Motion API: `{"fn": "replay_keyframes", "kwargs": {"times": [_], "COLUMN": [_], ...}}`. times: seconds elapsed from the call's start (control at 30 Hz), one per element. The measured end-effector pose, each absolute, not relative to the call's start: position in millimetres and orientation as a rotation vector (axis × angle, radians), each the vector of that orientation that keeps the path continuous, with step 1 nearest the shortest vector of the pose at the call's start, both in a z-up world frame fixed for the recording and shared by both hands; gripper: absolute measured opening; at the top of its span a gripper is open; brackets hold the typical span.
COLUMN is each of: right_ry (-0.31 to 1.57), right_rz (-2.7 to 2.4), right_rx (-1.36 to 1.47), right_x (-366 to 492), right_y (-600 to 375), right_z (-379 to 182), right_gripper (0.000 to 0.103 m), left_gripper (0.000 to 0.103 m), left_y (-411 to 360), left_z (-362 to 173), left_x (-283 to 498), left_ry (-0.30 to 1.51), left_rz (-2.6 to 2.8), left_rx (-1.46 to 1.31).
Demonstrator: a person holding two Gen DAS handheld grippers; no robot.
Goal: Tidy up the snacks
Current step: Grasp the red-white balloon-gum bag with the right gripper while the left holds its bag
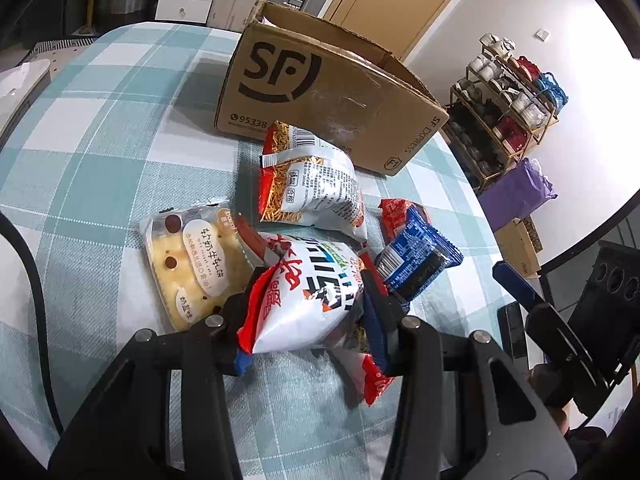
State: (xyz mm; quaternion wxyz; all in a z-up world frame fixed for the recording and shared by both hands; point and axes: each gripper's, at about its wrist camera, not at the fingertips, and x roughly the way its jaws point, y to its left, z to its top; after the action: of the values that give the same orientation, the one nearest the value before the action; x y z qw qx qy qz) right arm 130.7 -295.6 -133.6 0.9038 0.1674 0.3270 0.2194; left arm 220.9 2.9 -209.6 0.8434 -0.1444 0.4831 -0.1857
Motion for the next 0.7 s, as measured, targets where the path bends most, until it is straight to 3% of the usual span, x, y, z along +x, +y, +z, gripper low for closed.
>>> {"fn": "replay_keyframes", "kwargs": {"times": [0.7], "right_ry": [0.802], "right_rz": [0.470], "right_rx": [0.385], "right_x": [131], "right_y": [-281], "right_z": [-151], "right_gripper": [0.102], "left_gripper": [0.041], "left_y": [40], "left_z": [-194], "left_x": [188], "left_ry": [0.962], "left_rz": [-0.384], "left_rx": [-0.311]}}
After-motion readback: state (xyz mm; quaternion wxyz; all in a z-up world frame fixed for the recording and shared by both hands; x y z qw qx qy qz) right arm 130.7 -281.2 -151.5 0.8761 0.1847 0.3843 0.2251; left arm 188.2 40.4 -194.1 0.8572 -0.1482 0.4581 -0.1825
